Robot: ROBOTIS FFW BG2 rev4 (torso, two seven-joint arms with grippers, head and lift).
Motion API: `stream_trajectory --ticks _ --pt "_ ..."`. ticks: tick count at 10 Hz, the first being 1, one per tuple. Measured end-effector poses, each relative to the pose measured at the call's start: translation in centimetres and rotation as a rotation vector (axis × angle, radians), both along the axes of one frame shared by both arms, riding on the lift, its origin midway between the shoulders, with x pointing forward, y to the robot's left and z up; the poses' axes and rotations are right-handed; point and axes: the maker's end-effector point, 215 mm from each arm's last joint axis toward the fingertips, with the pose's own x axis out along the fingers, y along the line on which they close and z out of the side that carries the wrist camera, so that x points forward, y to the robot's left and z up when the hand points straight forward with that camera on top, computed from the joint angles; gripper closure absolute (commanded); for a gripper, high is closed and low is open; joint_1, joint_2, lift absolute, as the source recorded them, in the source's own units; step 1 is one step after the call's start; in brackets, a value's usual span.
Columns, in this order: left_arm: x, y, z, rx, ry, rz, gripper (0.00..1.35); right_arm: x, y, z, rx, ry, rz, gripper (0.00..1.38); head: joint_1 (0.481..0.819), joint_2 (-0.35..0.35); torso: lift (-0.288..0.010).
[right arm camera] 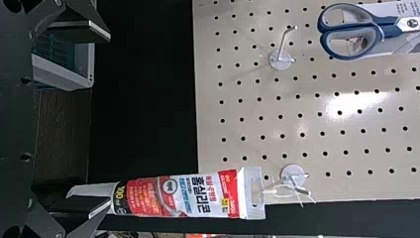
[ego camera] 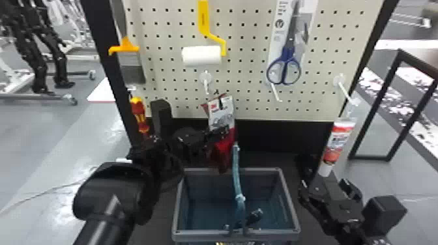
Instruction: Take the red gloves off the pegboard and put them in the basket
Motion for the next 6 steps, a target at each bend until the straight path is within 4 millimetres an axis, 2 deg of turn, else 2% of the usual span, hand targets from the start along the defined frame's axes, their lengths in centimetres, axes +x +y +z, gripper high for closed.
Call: stream_trajectory --ticks 4,6 --pt "-0.8 -0.9 1.4 -0.048 -0.013 0.026 1.22 0.0 0.0 0.0 0.003 0.0 0.0 0.14 0.549 0.0 -0.1" --pt "-1.5 -1.4 1.4 -0.077 -0.001 0.052 1.22 -0.1 0.0 -0.1 0.005 0.002 -0.001 0.14 0.549 0.0 -0.1"
